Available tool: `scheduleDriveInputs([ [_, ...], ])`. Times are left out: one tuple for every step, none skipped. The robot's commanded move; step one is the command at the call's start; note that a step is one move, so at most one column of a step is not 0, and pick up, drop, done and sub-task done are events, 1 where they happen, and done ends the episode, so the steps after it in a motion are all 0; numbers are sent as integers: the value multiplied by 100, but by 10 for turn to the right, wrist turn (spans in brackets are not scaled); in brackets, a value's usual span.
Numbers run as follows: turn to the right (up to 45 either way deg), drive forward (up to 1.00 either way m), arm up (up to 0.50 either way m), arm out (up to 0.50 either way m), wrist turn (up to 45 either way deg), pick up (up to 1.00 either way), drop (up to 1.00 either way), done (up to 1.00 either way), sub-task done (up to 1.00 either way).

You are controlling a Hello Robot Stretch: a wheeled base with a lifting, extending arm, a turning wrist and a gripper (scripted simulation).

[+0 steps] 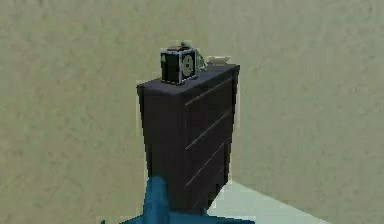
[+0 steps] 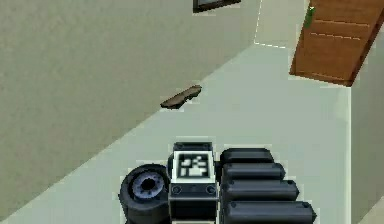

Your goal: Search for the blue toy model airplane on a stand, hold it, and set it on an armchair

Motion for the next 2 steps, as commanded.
scheduleDriveInputs([
  [450,0,0,0,0,0,0,0,0],
  [450,0,0,0,0,0,0,0,0],
])
